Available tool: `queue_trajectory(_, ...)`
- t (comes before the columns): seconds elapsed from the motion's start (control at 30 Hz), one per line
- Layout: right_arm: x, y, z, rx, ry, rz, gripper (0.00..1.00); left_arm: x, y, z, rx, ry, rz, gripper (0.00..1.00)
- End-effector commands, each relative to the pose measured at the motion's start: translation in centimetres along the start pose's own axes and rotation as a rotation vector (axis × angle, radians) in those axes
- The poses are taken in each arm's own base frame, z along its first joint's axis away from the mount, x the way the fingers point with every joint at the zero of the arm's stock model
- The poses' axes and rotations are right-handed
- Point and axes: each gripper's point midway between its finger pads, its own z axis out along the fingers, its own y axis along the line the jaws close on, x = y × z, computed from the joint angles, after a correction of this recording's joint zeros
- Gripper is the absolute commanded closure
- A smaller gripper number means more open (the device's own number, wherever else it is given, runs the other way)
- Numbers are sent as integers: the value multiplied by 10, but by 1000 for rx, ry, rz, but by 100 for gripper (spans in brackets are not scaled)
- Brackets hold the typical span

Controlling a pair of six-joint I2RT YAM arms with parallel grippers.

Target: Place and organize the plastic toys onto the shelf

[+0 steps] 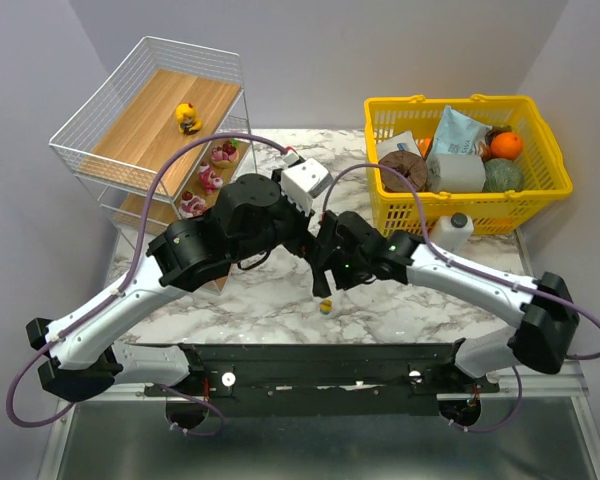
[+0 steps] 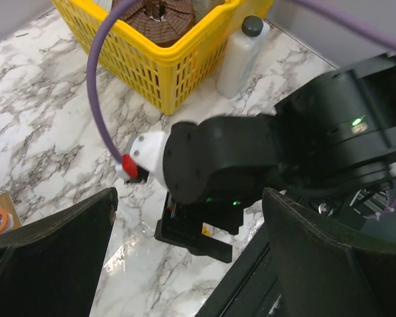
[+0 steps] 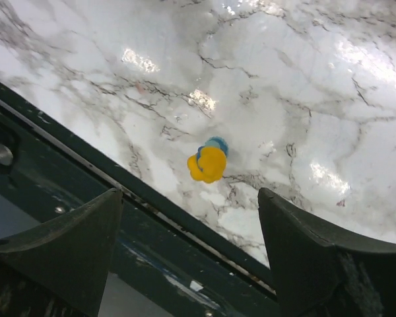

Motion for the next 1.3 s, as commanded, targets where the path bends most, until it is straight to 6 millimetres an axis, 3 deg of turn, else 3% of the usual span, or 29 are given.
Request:
queue_trajectory(0.0, 9, -31, -31, 114, -63, 246, 11, 8, -17, 4, 59, -34, -3, 1)
queue_trajectory(0.17, 14, -65, -65, 221, -112, 423, 11, 41, -38, 18, 109, 26, 25, 1)
queue_trajectory(0.2, 19, -80, -71, 267, -102, 470, 11, 56, -38, 23, 100, 53, 34, 2)
queue_trajectory(0.3, 24, -100, -87, 316, -127, 536, 11, 91, -47, 31, 120, 122, 49, 3)
queue_trajectory(0.4, 25, -109, -104, 330, -166, 563, 11, 124, -56, 36, 160, 177, 46, 5)
queue_trajectory(0.6, 13, -107, -144, 303, -270, 582, 11, 184, -57, 57, 170, 267, 36, 8)
queue_trajectory(0.8, 8, -107, -163, 301, -315, 578, 11, 237, -48, 85, 106, 364, 37, 21)
queue_trajectory(1.07, 16, -110, -172, 310, -335, 582, 11, 274, -18, 106, -47, 437, 114, 24)
queue_trajectory(1.27, 21, -112, -173, 325, -332, 582, 11, 299, -10, 111, -73, 499, 145, 24)
